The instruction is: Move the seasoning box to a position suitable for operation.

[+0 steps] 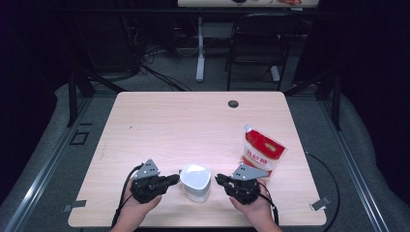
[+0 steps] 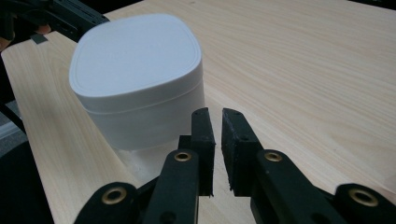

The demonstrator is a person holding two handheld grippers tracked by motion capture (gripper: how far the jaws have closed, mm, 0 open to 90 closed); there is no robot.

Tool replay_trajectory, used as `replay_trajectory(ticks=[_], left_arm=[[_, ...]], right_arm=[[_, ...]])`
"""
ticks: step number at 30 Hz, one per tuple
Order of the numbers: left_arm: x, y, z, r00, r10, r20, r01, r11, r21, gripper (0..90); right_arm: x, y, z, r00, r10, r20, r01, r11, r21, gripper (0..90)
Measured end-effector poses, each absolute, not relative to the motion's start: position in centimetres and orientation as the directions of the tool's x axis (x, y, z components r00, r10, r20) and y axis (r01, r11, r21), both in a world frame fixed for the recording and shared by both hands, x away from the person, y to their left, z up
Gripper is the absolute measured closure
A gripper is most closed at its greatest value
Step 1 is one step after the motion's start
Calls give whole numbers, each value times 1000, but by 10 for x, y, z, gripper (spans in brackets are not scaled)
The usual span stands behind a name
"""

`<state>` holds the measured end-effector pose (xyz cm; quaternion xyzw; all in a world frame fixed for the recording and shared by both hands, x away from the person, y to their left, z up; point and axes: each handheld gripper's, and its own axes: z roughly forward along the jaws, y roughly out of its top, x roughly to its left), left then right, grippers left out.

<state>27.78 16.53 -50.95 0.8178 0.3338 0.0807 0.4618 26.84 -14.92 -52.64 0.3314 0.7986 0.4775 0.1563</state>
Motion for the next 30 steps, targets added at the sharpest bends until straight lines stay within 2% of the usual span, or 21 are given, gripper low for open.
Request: replay_trajectory(ticks=[9,11,20,26,30], left_arm=[[287,163,-494,775,607,-176,448,-330,831,900],[291,155,-488,790,593,-154,433,-363,825,900],[305,138,-476,795,591,-139,439,-402,803,900],[302,135,-481,794,599,-108,431,-428,794,900],[301,138,-483,794,595,-124,436,-417,797,900]], right_arm=[[265,-150,-521,-724,688,45,363,325,873,804],[263,-148,-521,-727,685,42,363,332,871,854],[262,-146,-520,-739,674,8,329,350,877,900],[260,-145,-516,-747,665,-18,313,375,873,900],[259,-144,-515,-751,660,-15,315,379,870,900]])
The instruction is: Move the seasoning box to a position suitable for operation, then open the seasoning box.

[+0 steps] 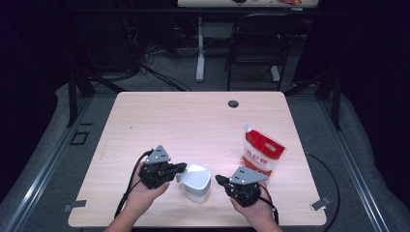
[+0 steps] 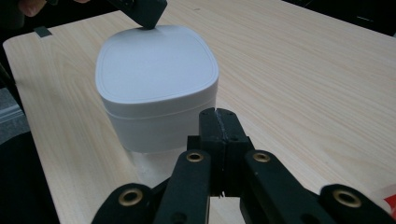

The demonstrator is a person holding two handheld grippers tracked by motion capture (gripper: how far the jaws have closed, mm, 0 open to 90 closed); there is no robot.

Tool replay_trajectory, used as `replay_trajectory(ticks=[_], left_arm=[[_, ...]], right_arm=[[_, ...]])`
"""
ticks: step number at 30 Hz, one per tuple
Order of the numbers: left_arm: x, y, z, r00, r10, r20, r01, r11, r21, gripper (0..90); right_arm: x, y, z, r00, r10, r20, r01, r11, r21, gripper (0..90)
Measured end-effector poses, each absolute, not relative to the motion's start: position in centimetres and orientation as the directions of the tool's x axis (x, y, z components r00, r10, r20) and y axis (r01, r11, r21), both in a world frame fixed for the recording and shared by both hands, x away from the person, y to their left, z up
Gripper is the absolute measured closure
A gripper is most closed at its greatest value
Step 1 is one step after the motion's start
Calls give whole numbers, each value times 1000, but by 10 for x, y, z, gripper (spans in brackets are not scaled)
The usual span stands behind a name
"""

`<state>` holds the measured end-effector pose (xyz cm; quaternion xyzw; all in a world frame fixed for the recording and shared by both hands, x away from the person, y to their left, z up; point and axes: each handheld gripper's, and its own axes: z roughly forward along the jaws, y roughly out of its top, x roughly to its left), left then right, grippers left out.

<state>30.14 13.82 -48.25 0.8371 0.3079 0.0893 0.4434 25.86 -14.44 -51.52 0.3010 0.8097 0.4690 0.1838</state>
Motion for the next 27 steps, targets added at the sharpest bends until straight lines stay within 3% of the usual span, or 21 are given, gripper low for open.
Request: replay_trajectory(ticks=[27], left_arm=[[301,141,-485,796,589,-137,437,-402,805,900]], right_arm=[[254,-137,-513,-792,611,-5,295,390,872,900]])
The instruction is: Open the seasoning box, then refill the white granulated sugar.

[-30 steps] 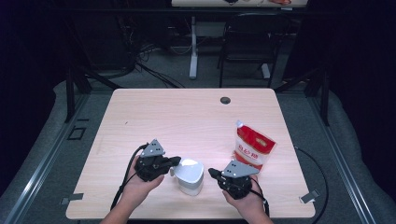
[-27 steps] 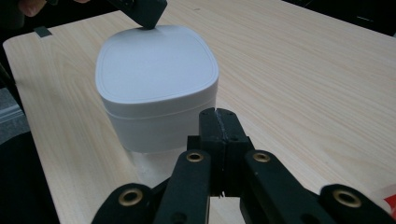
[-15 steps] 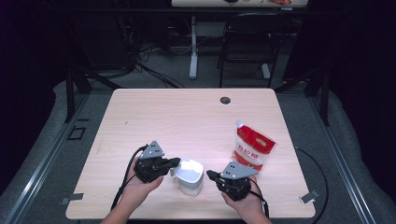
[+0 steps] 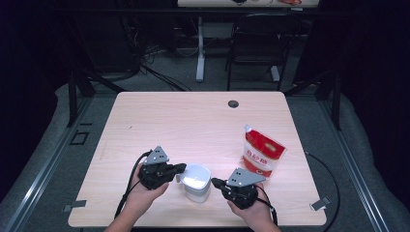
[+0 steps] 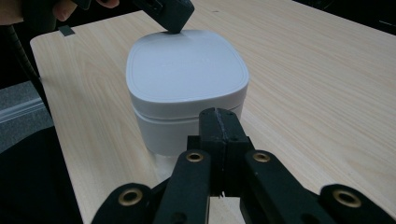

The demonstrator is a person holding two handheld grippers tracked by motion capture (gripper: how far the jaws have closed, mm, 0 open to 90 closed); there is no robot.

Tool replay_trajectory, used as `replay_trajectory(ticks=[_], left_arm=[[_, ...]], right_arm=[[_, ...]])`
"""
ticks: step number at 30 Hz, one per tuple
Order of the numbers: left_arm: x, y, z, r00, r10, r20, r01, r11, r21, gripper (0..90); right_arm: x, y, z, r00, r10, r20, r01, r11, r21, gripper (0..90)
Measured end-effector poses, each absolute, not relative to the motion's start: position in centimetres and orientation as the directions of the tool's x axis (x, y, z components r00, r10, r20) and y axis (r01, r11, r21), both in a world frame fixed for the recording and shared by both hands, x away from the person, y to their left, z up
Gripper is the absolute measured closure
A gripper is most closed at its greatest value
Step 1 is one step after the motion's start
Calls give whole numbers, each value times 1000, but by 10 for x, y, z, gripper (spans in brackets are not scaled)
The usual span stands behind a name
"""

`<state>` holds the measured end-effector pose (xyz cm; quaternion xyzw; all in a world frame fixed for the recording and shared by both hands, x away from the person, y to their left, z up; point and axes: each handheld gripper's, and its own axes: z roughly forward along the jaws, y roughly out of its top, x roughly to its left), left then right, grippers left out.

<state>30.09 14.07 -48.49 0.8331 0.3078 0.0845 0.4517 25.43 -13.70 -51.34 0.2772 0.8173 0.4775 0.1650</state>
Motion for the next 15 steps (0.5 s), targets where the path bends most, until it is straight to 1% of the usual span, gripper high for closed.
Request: replay_trajectory(ticks=[15], left_arm=[[301,142,-485,792,592,-149,445,-393,805,900]], right_arm=[[253,-134,-515,-801,598,-11,293,408,865,900]])
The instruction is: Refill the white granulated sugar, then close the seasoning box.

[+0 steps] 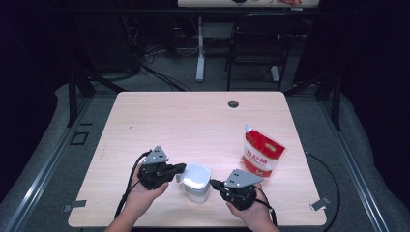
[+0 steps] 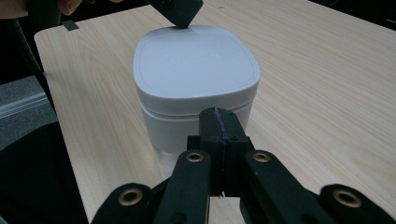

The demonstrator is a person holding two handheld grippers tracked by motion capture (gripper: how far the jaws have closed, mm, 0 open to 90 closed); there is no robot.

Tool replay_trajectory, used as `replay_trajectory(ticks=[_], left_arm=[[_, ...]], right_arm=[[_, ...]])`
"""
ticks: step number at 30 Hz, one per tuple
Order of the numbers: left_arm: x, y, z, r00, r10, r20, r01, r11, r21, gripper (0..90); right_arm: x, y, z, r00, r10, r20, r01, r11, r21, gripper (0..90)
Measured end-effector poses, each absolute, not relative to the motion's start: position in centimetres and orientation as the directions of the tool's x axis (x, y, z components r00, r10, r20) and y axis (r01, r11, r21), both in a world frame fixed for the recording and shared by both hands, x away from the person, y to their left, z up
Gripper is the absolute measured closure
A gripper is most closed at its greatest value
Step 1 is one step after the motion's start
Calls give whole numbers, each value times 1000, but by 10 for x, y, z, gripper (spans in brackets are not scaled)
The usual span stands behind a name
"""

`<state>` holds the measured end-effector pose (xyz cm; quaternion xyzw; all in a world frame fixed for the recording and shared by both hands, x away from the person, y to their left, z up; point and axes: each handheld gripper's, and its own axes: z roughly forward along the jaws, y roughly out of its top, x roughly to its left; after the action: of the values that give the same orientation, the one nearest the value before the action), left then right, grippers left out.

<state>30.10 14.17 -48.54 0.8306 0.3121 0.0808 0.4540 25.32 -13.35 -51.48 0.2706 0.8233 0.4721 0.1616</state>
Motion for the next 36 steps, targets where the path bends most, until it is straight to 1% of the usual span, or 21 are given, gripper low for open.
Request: replay_trajectory(ticks=[20,36], left_arm=[[301,143,-485,786,599,-150,451,-391,802,900],[302,149,-485,766,626,-151,468,-381,797,892]], right_arm=[[254,-131,-518,-808,589,-13,296,426,855,900],[255,-129,-513,-815,580,-1,287,405,868,900]])
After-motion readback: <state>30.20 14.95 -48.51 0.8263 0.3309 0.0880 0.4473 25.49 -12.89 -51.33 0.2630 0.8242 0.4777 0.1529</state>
